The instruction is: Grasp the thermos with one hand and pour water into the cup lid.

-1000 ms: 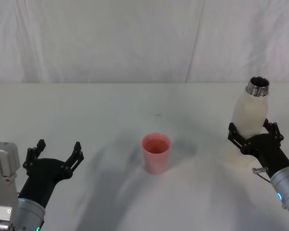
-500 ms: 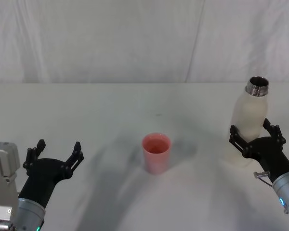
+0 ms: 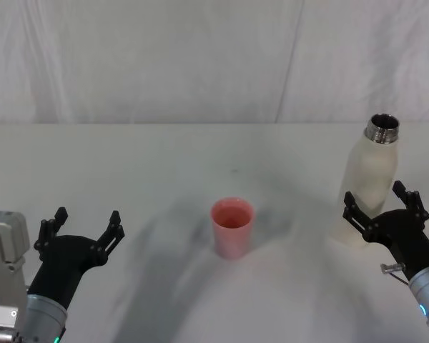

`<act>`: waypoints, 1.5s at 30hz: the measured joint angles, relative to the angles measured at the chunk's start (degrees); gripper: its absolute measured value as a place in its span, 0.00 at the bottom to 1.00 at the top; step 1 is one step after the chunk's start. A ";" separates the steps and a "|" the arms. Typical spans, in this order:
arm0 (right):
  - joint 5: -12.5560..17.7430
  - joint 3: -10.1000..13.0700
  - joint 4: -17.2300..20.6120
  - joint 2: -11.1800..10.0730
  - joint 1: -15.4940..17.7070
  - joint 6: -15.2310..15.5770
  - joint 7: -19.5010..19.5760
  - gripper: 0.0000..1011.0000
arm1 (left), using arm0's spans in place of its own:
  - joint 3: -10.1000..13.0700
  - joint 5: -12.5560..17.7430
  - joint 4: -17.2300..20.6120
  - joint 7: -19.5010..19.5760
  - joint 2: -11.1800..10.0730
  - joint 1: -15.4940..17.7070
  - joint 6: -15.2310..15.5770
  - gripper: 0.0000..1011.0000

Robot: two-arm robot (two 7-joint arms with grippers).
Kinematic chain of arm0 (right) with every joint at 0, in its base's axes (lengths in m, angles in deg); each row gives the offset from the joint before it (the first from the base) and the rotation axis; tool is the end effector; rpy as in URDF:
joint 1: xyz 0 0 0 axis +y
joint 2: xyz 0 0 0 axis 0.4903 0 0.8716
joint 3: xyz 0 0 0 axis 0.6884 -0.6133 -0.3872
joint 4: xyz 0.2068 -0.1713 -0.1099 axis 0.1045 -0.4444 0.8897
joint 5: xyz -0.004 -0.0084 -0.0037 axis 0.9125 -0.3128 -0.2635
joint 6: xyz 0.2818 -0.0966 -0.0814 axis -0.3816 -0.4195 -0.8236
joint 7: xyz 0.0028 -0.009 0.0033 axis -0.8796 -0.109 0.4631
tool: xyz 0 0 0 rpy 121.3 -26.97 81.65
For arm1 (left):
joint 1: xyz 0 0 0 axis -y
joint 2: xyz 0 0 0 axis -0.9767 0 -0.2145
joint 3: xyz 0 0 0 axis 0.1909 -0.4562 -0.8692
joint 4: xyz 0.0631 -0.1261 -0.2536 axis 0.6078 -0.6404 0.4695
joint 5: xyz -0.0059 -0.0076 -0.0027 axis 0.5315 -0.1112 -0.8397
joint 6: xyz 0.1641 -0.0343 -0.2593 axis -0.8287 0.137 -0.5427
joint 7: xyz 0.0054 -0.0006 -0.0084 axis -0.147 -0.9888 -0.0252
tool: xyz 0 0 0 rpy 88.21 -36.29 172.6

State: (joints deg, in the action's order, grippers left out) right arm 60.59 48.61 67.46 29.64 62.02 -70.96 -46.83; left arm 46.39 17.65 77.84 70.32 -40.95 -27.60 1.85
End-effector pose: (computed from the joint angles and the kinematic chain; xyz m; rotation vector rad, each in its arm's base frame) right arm 0.3189 -0.0020 -0.3079 0.0562 -0.0979 -1.2810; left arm 0.2529 0.0375 -0.2852 -0.0378 0.0140 1.4460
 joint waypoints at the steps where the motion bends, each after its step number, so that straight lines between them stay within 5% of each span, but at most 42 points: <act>1: -0.17 0.03 0.42 -0.09 0.38 -0.02 0.03 0.99 | 0.00 0.00 0.00 0.00 0.00 0.00 0.00 0.99; 27: -1.11 -2.53 4.90 -1.75 5.74 -1.29 -2.67 0.99 | 0.00 0.00 0.00 0.00 0.00 0.00 0.00 0.99; 45: 0.22 -6.20 2.69 -1.81 6.20 -2.11 -4.80 0.99 | 0.00 0.00 0.00 0.00 0.00 0.00 0.00 0.99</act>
State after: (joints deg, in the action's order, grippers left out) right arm 60.82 42.41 70.15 27.83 68.22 -73.07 -51.63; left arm 46.39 17.65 77.84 70.32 -40.94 -27.60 1.85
